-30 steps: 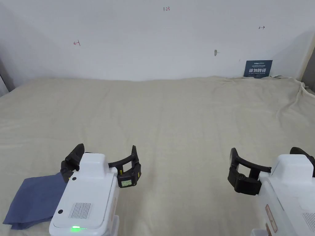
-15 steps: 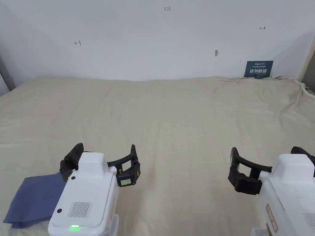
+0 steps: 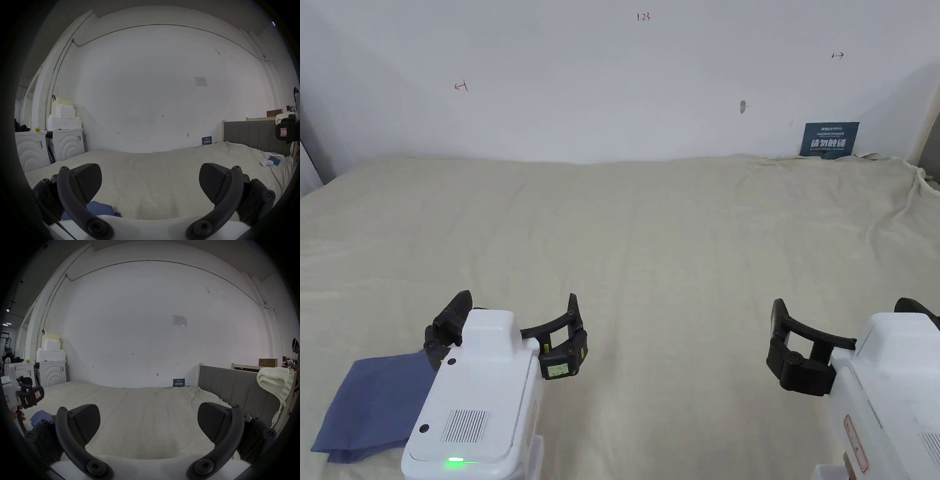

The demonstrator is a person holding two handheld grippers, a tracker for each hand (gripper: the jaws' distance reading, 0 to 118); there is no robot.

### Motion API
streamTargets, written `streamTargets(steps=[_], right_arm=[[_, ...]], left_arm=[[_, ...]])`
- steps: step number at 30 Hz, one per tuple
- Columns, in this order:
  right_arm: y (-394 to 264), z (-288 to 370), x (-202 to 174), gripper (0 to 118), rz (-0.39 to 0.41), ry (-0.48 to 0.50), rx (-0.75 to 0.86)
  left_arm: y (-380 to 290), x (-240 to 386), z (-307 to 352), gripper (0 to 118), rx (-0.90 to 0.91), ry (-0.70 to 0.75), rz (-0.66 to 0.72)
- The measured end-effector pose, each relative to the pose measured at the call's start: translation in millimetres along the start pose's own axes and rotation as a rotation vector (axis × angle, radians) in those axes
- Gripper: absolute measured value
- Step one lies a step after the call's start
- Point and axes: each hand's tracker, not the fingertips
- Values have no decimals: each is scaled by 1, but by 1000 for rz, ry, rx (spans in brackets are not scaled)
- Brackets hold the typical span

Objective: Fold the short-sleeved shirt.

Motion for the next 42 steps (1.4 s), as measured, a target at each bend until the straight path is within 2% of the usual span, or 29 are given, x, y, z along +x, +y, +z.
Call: streamTargets(steps=[27, 31, 34, 36, 37, 39, 42], right_arm=[[2, 2, -2, 118, 15, 1, -21], [14, -1, -2, 118, -37, 12, -146], [25, -6, -1, 118, -177, -78, -341], [32, -12, 4, 118, -266, -75, -468], [34, -16, 4, 117, -299, -117, -540], [38, -21, 7, 117, -331, -180, -632], [38, -27, 13, 117, -367, -169, -677]], left_arm=[[2, -5, 2, 118, 2, -11, 21], [4, -6, 3, 118, 3, -12, 28], [6, -6, 4, 118, 8, -17, 28], [7, -7, 4, 118, 11, -18, 29], [8, -7, 5, 118, 14, -17, 29], [9, -7, 5, 118, 18, -18, 32], [11, -7, 6, 118, 22, -18, 33]])
